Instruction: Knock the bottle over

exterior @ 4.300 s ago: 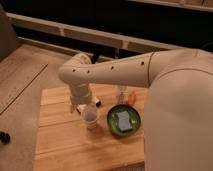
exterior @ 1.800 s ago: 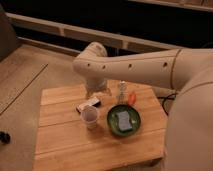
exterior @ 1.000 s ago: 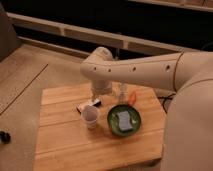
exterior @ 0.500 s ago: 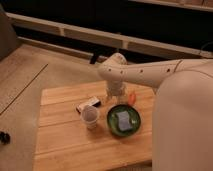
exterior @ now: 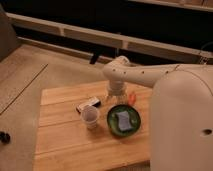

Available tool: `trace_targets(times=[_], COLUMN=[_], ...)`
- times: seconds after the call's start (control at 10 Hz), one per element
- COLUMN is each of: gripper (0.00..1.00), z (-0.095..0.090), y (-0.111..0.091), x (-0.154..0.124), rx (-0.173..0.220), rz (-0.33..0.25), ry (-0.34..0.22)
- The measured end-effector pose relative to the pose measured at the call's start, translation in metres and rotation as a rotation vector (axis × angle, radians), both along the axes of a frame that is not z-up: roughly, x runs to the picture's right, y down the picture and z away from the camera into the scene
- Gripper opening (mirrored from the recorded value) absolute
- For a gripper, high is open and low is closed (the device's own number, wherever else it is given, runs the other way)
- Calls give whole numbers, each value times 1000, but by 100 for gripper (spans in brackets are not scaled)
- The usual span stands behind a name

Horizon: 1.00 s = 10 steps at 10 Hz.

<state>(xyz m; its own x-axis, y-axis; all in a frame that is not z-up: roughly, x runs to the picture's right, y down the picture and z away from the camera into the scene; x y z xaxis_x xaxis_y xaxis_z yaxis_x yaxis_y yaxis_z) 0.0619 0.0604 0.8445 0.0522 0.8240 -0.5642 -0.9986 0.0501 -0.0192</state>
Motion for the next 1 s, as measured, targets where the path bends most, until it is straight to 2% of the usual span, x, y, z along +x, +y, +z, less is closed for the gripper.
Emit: trace_targets(times=[0.1,0.2,0.5,0.8,1.0], gripper=[65,65,65,65,65], z=[6,13,28,26,26], y=[-3,-9,-36,-60,-63], x=[-2,-8,-24,-26,-26], rx=[11,27,78,110,115], rz=[-14,-51,-191,-282,-288], ry=[-29,-81,-228,-275,-276])
